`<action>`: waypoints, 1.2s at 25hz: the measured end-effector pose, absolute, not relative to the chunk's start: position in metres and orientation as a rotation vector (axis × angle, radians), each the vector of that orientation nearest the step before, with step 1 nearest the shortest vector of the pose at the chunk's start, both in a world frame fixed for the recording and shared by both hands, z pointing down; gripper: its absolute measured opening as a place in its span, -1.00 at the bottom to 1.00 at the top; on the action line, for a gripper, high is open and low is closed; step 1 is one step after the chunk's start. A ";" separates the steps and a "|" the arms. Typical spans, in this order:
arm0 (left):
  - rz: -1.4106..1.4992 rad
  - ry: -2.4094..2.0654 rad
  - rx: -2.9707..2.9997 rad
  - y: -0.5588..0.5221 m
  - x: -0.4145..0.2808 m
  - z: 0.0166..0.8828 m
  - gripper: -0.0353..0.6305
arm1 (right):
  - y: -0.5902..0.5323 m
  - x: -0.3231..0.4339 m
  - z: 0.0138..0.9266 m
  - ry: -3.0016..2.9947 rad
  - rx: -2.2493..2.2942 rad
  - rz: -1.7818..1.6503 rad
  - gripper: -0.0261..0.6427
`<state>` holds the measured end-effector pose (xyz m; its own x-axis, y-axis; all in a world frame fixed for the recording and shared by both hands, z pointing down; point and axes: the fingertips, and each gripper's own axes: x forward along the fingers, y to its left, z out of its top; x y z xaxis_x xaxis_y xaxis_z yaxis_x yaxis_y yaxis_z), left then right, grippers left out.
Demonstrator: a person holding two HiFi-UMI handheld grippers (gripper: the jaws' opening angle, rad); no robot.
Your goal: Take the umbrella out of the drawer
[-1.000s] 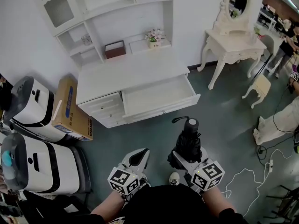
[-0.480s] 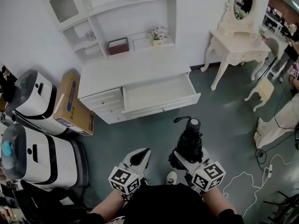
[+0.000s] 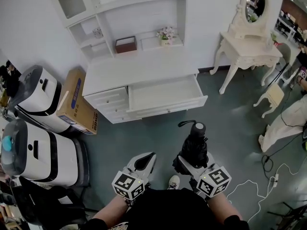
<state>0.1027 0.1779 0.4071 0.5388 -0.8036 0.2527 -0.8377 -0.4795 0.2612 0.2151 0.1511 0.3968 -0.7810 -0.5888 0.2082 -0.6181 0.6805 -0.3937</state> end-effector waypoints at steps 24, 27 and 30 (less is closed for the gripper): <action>0.147 -1.345 2.427 0.174 0.116 0.409 -0.89 | 0.149 0.221 0.403 -2.816 0.984 0.704 -0.02; 0.147 -1.343 2.427 0.174 0.118 0.409 -0.89 | 0.147 0.224 0.403 -2.813 0.998 0.712 -0.02; 0.150 -1.339 2.429 0.175 0.119 0.410 -0.89 | 0.147 0.226 0.404 -2.808 1.005 0.715 -0.02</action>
<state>0.1195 0.1748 0.4099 0.5450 -0.7962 0.2629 -0.8346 -0.4850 0.2613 0.2263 0.1468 0.4040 -0.7827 -0.5821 0.2205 -0.6167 0.6770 -0.4018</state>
